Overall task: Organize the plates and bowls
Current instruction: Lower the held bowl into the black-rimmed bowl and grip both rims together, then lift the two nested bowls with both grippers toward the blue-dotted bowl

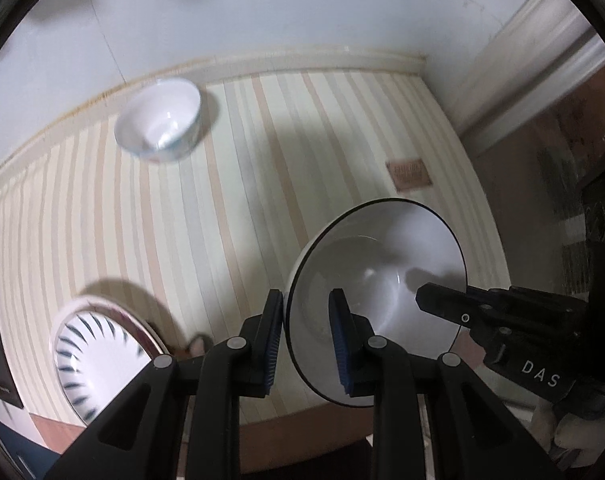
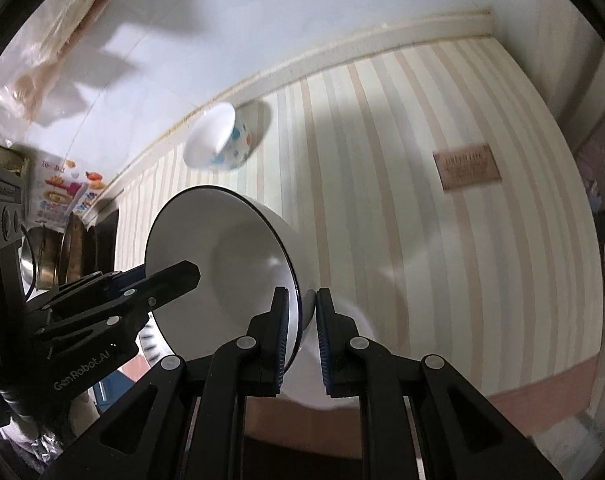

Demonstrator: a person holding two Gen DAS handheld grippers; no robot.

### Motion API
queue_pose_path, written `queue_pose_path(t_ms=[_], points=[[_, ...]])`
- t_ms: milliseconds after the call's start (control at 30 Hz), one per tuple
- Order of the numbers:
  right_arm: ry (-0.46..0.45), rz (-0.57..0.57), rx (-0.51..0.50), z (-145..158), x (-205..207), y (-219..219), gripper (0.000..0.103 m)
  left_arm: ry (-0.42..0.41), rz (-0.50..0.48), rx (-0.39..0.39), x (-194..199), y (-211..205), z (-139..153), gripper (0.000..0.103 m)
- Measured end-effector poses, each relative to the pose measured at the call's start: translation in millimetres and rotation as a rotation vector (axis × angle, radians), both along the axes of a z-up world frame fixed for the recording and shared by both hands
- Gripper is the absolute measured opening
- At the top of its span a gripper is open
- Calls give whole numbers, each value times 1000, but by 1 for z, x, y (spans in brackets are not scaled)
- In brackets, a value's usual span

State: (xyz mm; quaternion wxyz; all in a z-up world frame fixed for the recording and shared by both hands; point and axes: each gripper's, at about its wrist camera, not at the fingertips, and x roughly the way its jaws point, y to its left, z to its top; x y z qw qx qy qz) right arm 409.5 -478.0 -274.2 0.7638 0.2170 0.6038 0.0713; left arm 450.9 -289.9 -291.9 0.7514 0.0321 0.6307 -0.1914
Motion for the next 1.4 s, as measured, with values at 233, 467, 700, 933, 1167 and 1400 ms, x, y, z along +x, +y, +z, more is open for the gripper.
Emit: queue_pose_path(t_ms=[233, 467, 700, 933, 1167, 1400], points=[[74, -5, -3, -37, -24, -1, 15, 49, -30, 33, -22, -6, -25, 21], [119, -9, -4, -59, -31, -2, 15, 85, -57, 72, -30, -11, -47, 21], [147, -8, -13, -75, -31, -2, 15, 102, -79, 113, -34, -18, -61, 21], [170, 1, -22, -86, -26, -2, 15, 99, -90, 141, -36, -20, -68, 21], [189, 6, -23, -88, -22, -1, 15, 127, -87, 151, -36, -21, -77, 21], [220, 55, -49, -88, -19, -2, 17, 150, -85, 132, -35, -19, -79, 21]])
